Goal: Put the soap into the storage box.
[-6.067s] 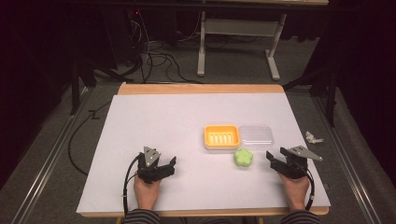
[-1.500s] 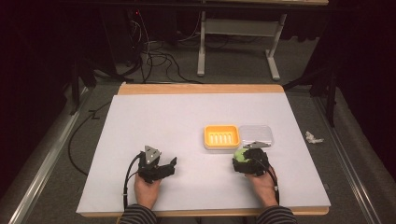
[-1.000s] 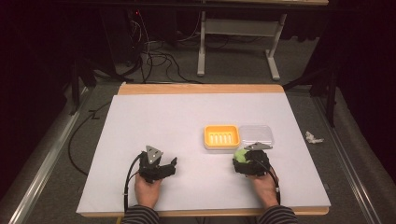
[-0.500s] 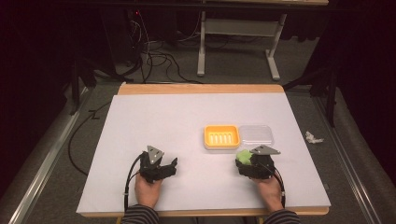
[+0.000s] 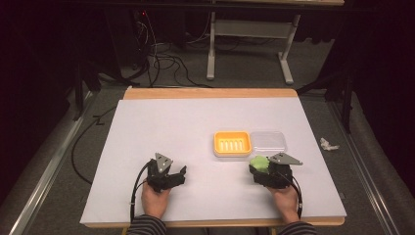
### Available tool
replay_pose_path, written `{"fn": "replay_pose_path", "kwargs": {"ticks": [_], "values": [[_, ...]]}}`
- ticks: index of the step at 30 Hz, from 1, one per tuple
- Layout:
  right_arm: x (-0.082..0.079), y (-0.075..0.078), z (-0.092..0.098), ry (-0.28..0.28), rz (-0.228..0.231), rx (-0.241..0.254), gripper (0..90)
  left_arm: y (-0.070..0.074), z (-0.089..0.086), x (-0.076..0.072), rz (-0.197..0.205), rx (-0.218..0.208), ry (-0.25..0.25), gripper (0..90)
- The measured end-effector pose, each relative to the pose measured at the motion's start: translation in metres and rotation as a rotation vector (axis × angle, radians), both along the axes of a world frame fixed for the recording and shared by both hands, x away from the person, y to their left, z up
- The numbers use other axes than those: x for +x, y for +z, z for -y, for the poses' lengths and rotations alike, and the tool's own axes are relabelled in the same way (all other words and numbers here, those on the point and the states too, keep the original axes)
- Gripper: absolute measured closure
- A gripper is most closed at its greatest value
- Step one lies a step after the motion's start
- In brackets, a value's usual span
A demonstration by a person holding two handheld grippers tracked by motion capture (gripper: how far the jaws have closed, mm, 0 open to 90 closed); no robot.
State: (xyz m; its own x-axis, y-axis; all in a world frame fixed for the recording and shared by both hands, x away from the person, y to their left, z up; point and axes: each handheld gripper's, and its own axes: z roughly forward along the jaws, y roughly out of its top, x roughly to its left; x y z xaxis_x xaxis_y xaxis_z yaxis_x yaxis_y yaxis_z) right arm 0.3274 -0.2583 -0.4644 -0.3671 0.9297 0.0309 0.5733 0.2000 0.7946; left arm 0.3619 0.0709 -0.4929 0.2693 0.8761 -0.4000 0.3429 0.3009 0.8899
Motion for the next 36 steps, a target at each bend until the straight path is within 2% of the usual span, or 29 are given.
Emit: {"fn": "replay_pose_path", "kwargs": {"ticks": [8,16,28,36], "values": [[0.001,0.010,0.003,0.019,0.044,0.015,25.5,0.000,0.000,0.000,0.002,-0.002,-0.002,19.2],[0.008,0.014,0.002,0.030,0.043,0.023,25.6,0.000,0.000,-0.001,0.004,0.002,-0.004,18.9],[0.019,0.033,-0.004,0.057,0.057,0.018,25.5,0.000,-0.001,-0.001,0.005,-0.003,-0.007,18.8],[0.030,0.040,-0.014,0.073,0.055,0.000,25.6,0.001,-0.001,-0.002,0.007,-0.009,-0.013,18.8]]}}
